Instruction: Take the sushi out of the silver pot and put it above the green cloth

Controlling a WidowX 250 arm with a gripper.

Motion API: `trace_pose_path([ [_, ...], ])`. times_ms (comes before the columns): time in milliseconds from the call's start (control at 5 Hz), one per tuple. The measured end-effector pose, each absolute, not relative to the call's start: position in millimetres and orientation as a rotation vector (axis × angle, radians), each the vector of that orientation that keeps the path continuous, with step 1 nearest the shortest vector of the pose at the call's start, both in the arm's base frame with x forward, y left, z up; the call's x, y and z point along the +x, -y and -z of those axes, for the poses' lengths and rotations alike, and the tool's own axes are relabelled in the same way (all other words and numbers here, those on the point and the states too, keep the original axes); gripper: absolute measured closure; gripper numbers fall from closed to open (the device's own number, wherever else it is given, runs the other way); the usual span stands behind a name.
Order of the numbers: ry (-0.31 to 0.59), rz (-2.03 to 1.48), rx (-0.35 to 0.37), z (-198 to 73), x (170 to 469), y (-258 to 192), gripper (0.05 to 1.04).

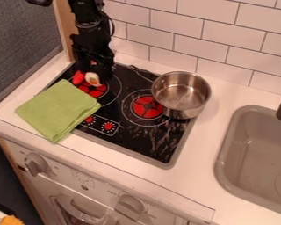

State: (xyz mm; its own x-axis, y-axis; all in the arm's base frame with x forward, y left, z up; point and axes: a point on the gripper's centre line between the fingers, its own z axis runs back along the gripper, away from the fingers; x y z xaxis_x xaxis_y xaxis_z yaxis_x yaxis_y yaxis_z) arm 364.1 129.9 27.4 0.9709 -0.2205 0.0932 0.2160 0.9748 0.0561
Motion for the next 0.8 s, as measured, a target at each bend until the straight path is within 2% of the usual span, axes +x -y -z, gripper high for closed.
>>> trace_pose_path([
  [400, 0.153, 0.189, 0.061, -76.6, 363.3, -125.5, 0.083],
  [800, 0.12, 0.21, 0.066, -81.1, 359.1, -123.2, 0.083],
])
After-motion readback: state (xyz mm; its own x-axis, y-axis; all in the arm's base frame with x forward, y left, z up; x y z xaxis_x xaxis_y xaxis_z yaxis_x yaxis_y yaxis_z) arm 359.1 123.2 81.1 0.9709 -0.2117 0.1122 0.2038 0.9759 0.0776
